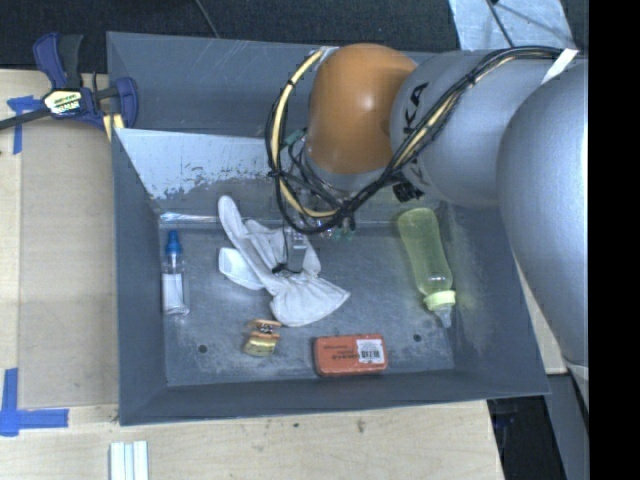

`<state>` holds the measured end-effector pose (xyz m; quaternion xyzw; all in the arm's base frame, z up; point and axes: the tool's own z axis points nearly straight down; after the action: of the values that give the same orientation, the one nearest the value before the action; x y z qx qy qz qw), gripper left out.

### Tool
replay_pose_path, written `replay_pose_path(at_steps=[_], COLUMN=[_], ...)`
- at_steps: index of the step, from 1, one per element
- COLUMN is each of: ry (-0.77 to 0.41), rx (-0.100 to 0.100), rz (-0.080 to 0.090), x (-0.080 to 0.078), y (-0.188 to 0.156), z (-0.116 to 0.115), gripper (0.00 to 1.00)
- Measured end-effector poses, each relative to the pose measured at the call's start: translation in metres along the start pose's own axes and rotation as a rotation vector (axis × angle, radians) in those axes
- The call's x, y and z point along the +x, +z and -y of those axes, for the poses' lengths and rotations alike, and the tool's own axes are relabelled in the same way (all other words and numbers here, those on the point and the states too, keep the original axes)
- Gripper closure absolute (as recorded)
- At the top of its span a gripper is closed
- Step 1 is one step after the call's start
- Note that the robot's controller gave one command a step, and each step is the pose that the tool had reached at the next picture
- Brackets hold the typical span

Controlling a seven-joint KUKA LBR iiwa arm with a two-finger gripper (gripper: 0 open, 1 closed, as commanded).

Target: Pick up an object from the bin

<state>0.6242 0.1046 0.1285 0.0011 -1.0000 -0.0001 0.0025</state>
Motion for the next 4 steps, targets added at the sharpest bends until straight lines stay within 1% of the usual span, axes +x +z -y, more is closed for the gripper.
replay_pose_path(at_steps=[1,2,3,4], ry=[0.002,0.065,0.078,0.078], rx=[-0.001,-0.001,-0.004,-0.004], rz=[0.008,0.01,0.014,0.014], x=[-0.002,0.01,0.025,0.025], y=[-0.005,0.015,0.052,0.052], z=[0.0,0.003,-0.008,-0.007], gripper=[0.0,0.0,1.0,1.0])
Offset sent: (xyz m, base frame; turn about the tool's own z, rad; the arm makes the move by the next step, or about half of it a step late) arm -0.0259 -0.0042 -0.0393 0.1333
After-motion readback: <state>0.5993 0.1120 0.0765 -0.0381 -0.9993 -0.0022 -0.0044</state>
